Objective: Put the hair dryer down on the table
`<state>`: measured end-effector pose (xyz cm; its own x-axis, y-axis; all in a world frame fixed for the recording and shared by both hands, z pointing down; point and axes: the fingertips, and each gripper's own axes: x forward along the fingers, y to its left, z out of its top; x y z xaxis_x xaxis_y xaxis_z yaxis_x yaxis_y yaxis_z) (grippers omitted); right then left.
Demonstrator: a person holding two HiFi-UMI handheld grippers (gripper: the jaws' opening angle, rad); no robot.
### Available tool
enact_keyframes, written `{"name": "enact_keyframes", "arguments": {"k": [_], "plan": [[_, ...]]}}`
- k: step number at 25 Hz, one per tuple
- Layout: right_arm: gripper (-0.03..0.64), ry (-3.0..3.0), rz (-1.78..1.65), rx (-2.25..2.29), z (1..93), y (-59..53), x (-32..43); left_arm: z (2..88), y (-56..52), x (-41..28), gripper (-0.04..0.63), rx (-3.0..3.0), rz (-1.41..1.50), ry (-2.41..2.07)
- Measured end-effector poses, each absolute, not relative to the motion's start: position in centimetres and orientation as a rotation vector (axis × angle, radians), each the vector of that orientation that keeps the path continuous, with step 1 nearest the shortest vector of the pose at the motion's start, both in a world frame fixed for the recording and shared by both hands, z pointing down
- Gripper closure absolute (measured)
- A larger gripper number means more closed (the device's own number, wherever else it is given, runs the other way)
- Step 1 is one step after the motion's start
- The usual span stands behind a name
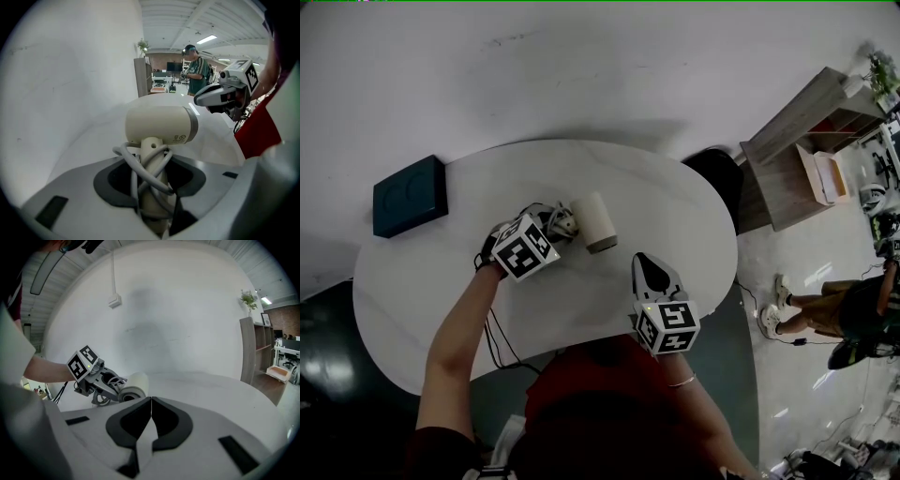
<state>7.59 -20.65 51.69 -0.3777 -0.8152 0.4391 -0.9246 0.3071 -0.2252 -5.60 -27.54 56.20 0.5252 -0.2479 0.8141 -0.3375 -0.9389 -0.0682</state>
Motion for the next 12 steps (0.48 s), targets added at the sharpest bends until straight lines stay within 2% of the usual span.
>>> {"name": "enact_keyframes", "arguments": {"k": [12], "plan": [[0.601, -2.333, 0.67, 1.563, 52.06, -21.32, 7.11, 57.02, -27.81, -5.43, 0.389, 2.646, 1.454, -0.437]]}}
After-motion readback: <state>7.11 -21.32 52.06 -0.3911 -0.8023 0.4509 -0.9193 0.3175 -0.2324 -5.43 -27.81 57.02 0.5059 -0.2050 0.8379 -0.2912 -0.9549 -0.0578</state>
